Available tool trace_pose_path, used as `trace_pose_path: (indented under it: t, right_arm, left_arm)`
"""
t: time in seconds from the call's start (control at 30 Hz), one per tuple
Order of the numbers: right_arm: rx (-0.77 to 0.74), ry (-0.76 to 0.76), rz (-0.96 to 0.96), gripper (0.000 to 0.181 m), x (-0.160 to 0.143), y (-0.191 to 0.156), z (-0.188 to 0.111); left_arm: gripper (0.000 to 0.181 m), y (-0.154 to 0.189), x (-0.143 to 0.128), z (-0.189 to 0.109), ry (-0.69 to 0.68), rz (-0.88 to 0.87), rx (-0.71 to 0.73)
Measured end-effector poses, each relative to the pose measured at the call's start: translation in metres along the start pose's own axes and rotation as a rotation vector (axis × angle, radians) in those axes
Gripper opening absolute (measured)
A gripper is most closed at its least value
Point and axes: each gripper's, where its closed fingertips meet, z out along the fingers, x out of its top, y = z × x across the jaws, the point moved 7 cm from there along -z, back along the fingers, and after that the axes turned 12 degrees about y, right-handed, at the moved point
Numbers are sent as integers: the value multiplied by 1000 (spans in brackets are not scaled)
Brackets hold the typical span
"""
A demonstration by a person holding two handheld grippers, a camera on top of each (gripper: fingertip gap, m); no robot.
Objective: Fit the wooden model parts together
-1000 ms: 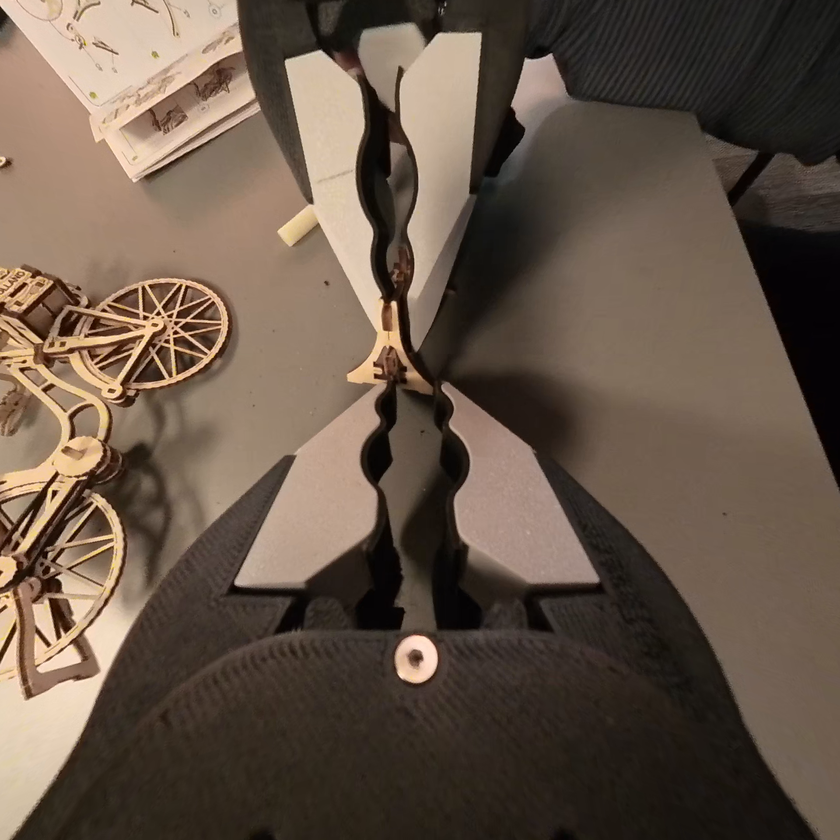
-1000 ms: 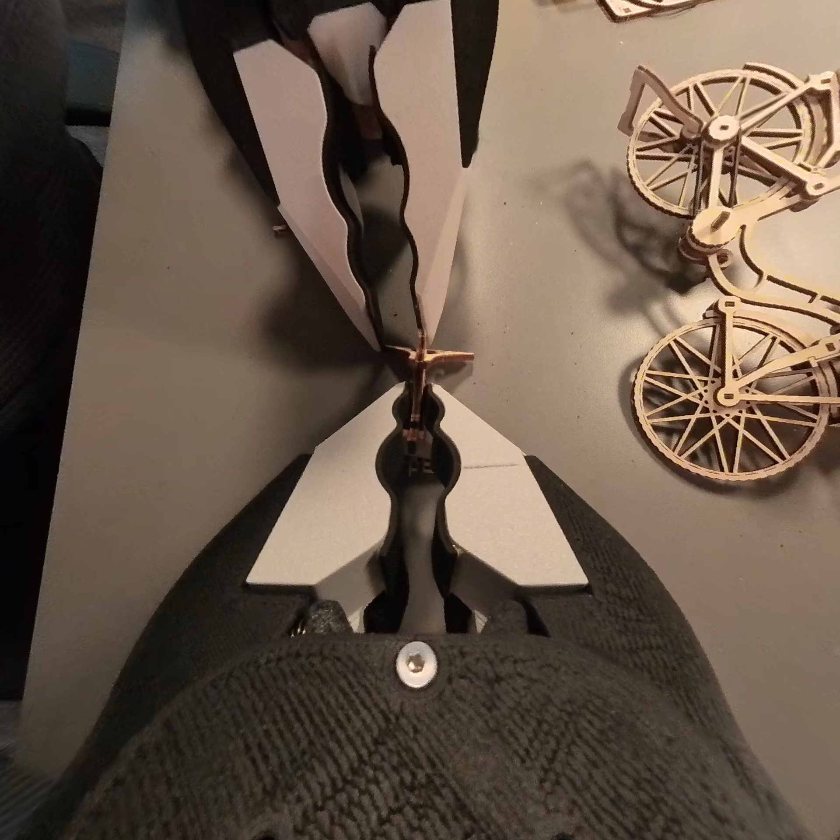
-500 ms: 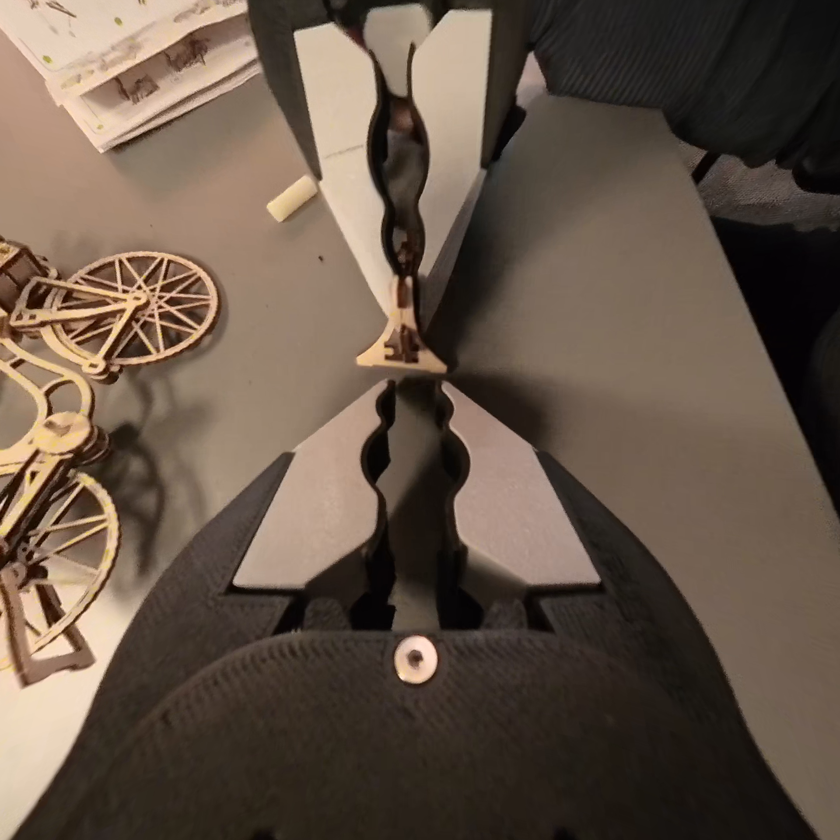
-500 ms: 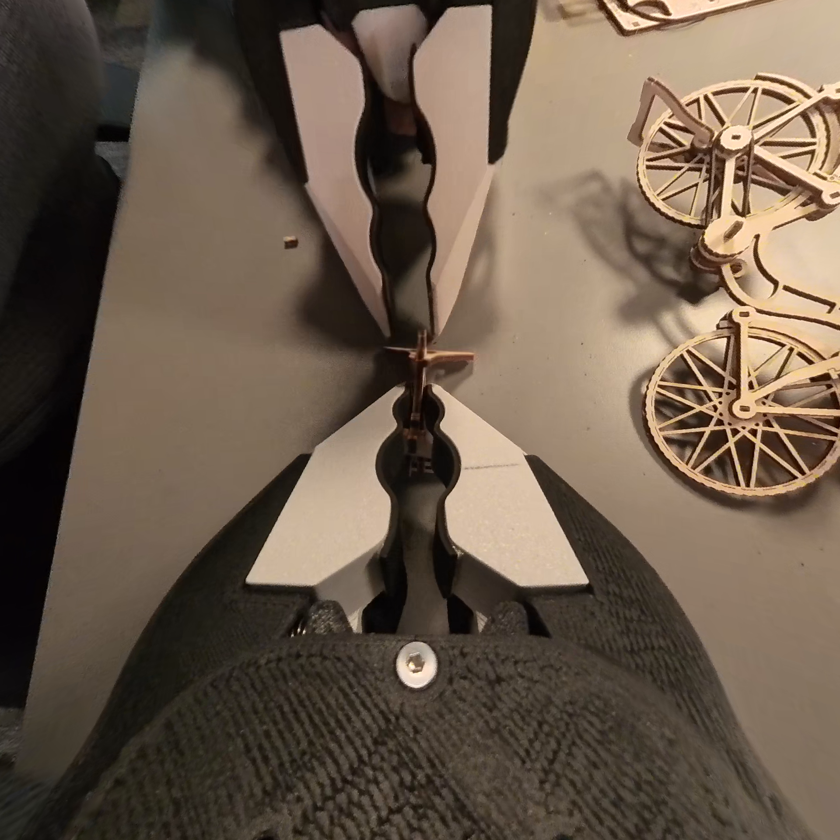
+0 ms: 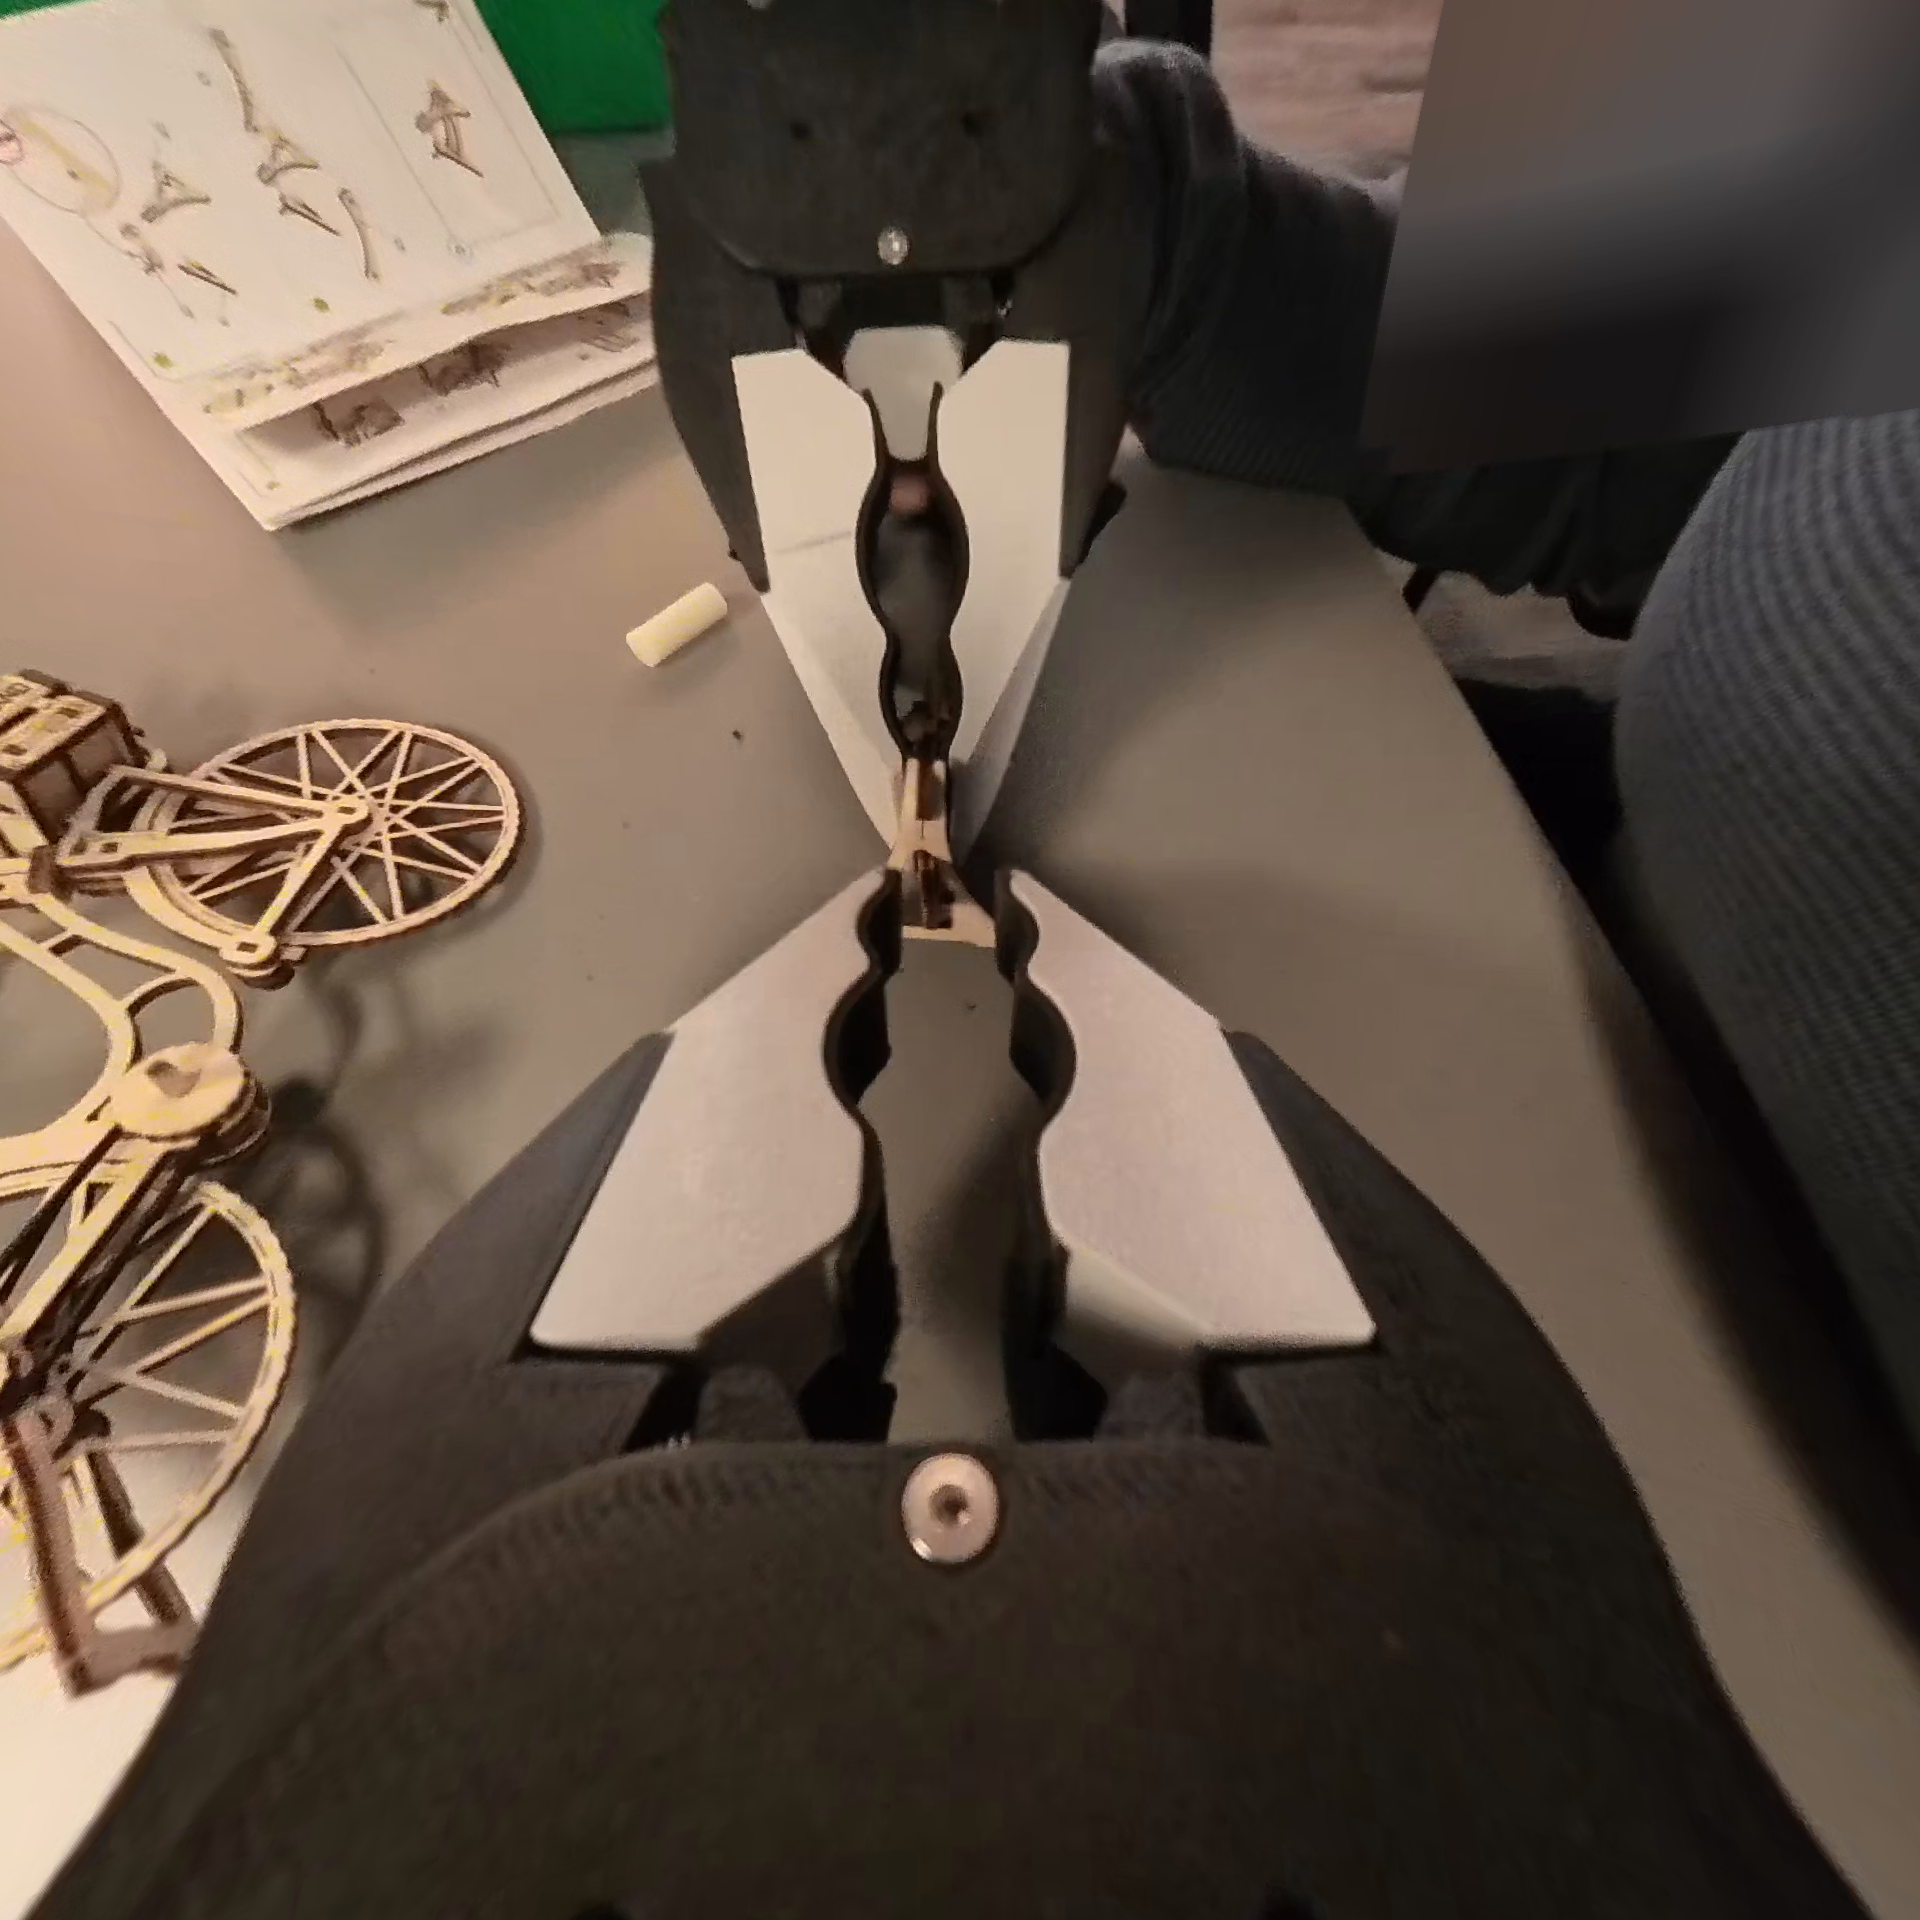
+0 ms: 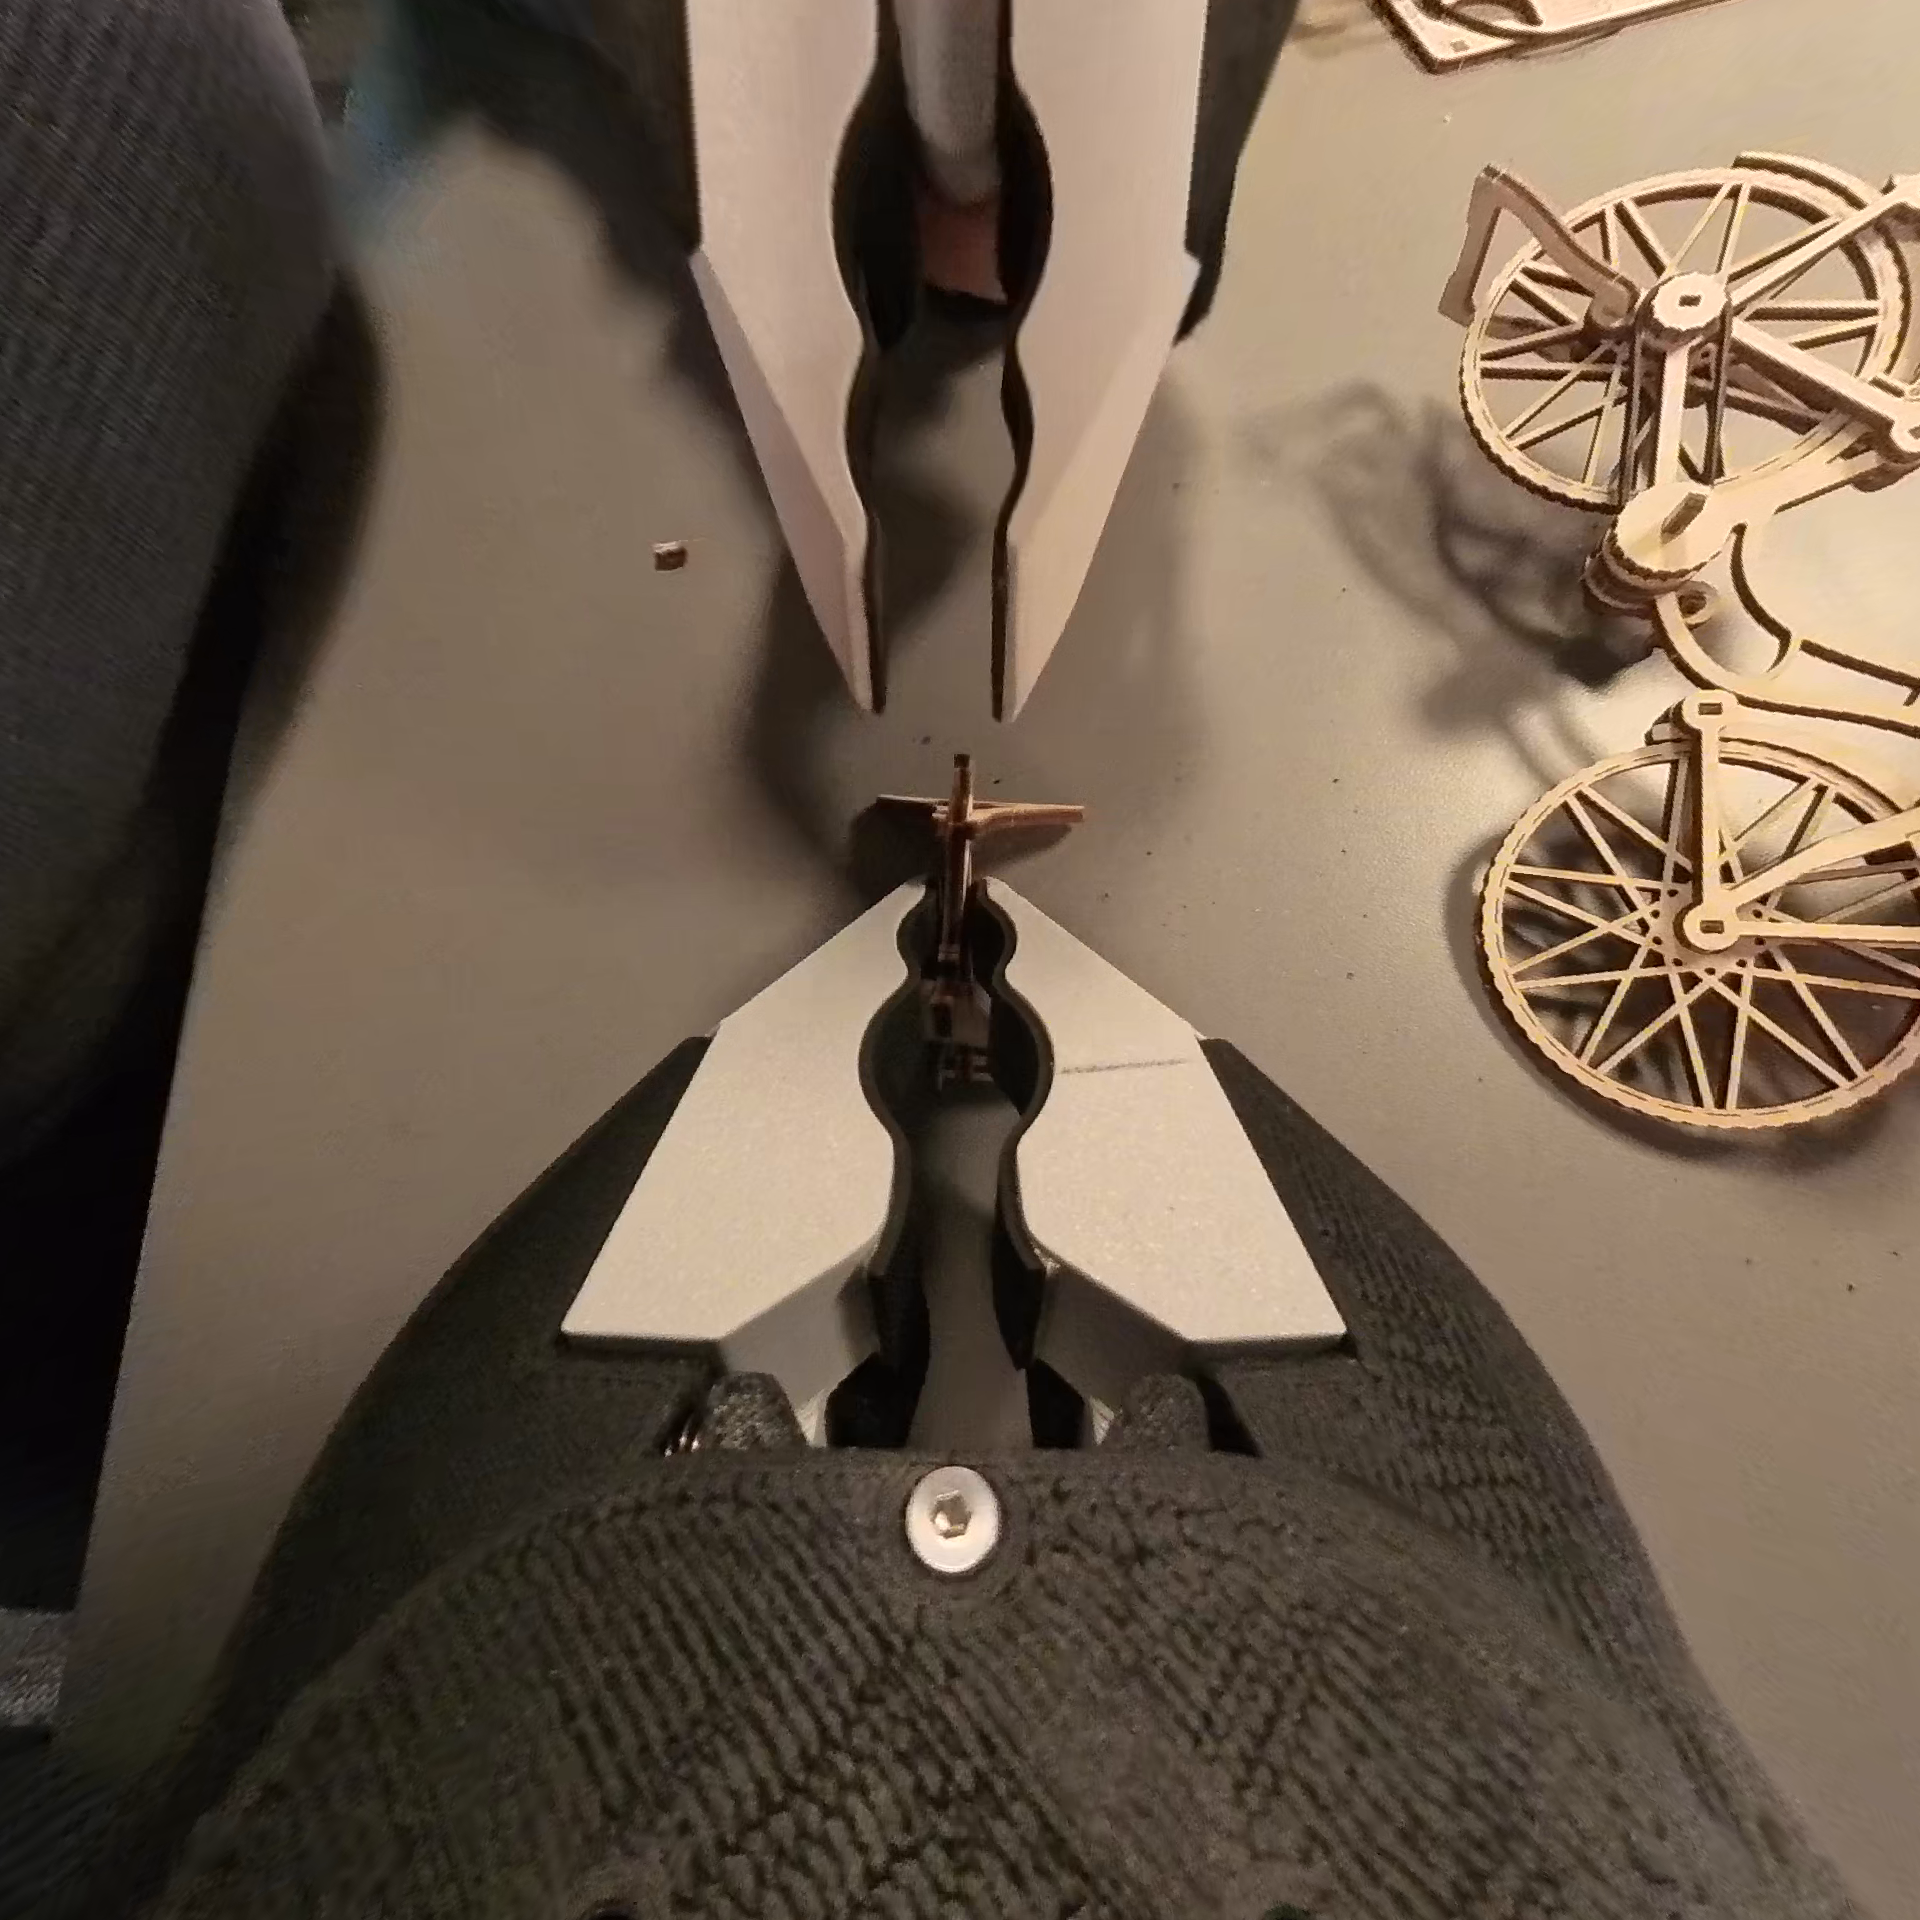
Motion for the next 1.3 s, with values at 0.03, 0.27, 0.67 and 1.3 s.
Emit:
trace_pose_path:
  t: [0.03, 0.27, 0.67, 1.3]
  right_arm:
    - [0, 0, 0, 3, 0, 0, 0]
    - [15, 1, 7, 3, 0, -1, 0]
    - [38, 1, 7, 3, 0, -4, 1]
    - [70, 10, 25, 21, 1, -6, 0]
  left_arm:
    - [13, -1, -1, 2, -14, 0, -19]
    - [4, -3, -1, 5, -20, 17, -19]
    - [3, 0, -4, 9, -67, 29, -50]
    - [2, 0, -4, 8, -64, 23, -49]
